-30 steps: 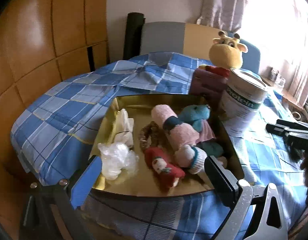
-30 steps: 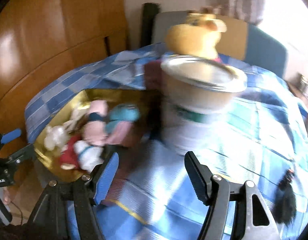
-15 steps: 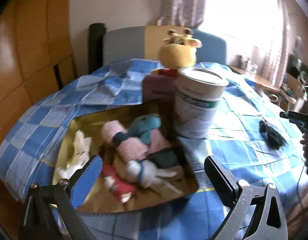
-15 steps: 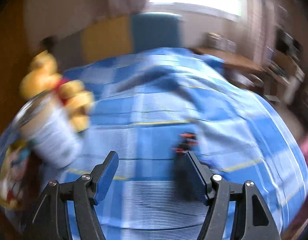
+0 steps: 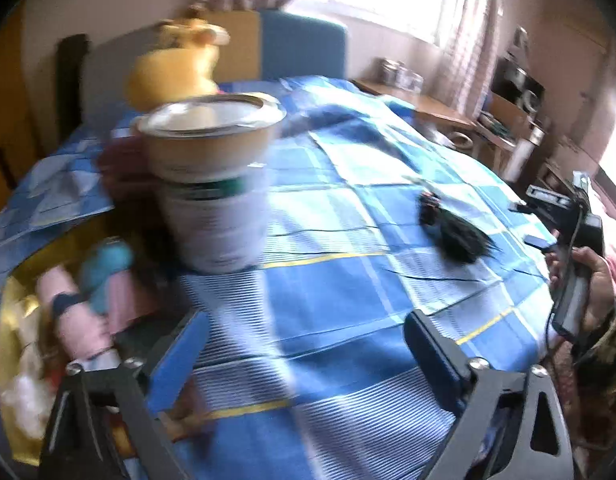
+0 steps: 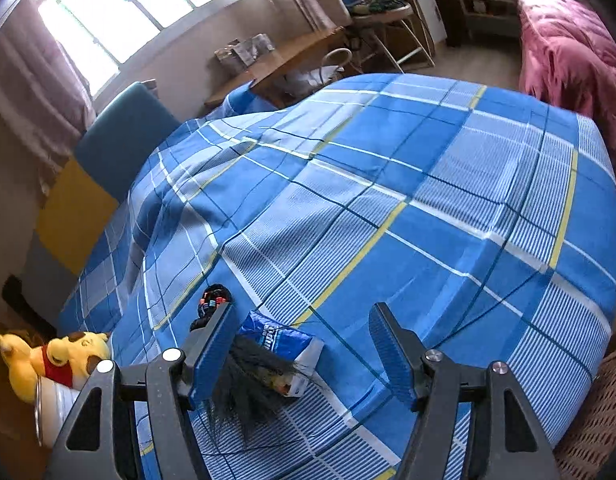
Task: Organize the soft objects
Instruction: 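Move both tools back toward the black-haired doll and tissue pack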
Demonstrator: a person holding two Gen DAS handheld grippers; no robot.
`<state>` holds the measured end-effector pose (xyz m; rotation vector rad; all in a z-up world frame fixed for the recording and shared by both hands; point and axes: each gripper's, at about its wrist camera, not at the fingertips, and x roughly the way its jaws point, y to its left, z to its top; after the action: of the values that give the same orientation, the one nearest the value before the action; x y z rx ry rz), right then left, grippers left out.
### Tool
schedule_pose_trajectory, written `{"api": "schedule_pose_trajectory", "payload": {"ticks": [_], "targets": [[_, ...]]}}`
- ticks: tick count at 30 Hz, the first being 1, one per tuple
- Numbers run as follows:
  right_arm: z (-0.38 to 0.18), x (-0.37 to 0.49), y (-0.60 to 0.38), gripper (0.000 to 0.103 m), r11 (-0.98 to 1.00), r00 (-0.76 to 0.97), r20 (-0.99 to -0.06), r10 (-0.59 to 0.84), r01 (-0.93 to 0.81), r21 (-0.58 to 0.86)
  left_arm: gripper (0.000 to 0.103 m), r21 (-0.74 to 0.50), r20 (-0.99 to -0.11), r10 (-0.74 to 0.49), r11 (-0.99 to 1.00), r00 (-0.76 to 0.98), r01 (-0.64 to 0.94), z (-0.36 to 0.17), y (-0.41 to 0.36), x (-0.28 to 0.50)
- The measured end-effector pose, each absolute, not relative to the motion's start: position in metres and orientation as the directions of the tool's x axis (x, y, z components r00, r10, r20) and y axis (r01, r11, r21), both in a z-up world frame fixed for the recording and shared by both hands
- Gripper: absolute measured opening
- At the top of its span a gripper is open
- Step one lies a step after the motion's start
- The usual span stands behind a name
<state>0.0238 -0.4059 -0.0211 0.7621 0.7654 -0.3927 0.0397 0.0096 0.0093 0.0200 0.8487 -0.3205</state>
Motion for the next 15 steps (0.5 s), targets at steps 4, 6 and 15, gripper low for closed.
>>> {"api": "schedule_pose_trajectory", "payload": {"ticks": [4, 6, 15], "targets": [[-0.022, 0.021, -0.407, 0.069, 0.655, 0.678, -0.734, -0.034, 0.57, 0.496, 0.083, -0.133, -0.761, -0.33, 0.922, 0.559, 0.363, 0.003, -0.031, 0.06], [-0.024, 0.02, -0.41, 0.069, 0.642, 0.685, -0.728, -0.032, 0.573, 0.51, 0.065, -0.125, -0.767, -0.346, 0.907, 0.54, 0.402, 0.0, -0.048, 0.07], [-0.031, 0.028, -0.408, 0.07, 0.648, 0.665, -0.746, 0.026, 0.557, 0.52, 0.055, -0.182, -0.821, -0.406, 0.852, 0.402, 0.491, -0.017, -0.123, 0.142]]}}
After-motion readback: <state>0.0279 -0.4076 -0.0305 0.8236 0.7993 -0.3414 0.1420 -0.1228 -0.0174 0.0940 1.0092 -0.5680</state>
